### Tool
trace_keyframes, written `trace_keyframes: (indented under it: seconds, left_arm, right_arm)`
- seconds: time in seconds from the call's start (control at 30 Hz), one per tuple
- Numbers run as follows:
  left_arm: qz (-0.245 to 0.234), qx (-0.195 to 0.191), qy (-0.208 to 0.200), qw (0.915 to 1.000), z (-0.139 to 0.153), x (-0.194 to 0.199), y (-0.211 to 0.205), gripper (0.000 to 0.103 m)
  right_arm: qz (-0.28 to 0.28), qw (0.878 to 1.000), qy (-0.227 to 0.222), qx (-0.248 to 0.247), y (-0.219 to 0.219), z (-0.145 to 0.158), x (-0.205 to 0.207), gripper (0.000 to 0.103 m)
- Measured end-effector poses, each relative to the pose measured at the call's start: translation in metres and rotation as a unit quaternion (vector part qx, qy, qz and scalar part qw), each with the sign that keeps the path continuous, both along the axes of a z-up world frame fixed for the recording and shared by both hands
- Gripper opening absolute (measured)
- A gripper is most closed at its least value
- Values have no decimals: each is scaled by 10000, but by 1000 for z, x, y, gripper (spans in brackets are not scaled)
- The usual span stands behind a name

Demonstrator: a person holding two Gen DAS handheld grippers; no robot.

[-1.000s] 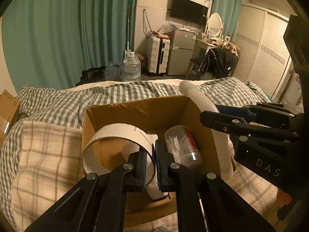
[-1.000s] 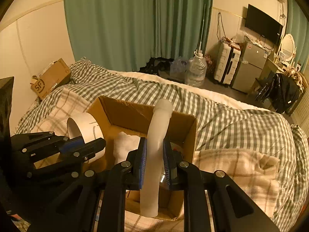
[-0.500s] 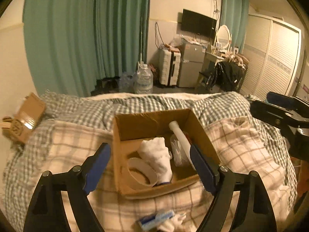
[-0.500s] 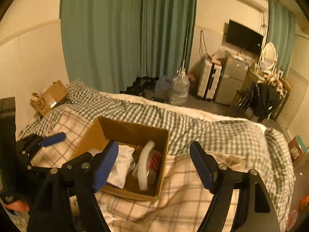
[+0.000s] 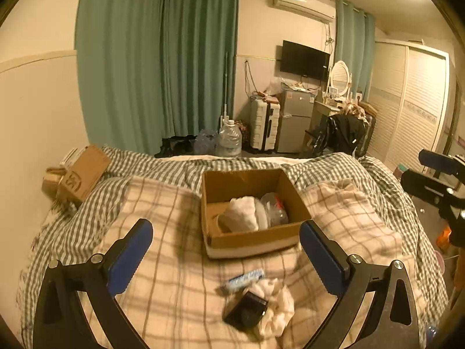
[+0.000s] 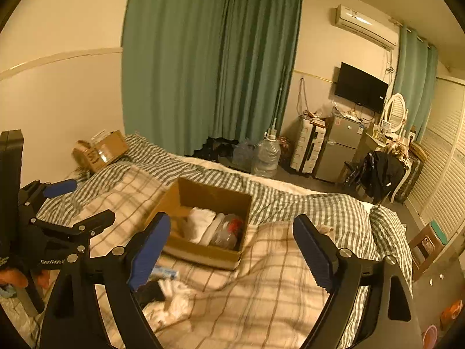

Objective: Organize objects
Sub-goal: 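Move the right tool to the white lace cloth while the left tool reaches the black round object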

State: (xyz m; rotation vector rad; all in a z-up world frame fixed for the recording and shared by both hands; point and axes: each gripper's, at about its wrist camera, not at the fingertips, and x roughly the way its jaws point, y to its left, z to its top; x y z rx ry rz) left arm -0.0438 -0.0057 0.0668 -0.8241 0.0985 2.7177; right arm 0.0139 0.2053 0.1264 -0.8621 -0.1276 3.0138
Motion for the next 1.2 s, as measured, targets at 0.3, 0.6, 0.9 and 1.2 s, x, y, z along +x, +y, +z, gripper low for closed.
trace_keyframes:
  seconds: [0.3, 0.6, 0.9, 1.2]
  left_arm:
    - [671, 24, -195, 9976, -69, 20, -35, 103]
    - [888, -406, -700, 9928, -149, 10, -31, 103]
    - [994, -463, -900, 9899, -163, 4, -36, 103]
    - [952, -571, -1020, 9886, -168, 2, -32, 103]
  right_arm:
    - [111, 9990, -337, -287, -28, -73, 12, 87]
    - [378, 9865, -1576, -244, -52, -187, -28, 86]
    - [798, 9646, -2513, -50, -76, -243, -45, 86]
    - [1097, 9490, -2954, 13, -87, -264, -57, 40]
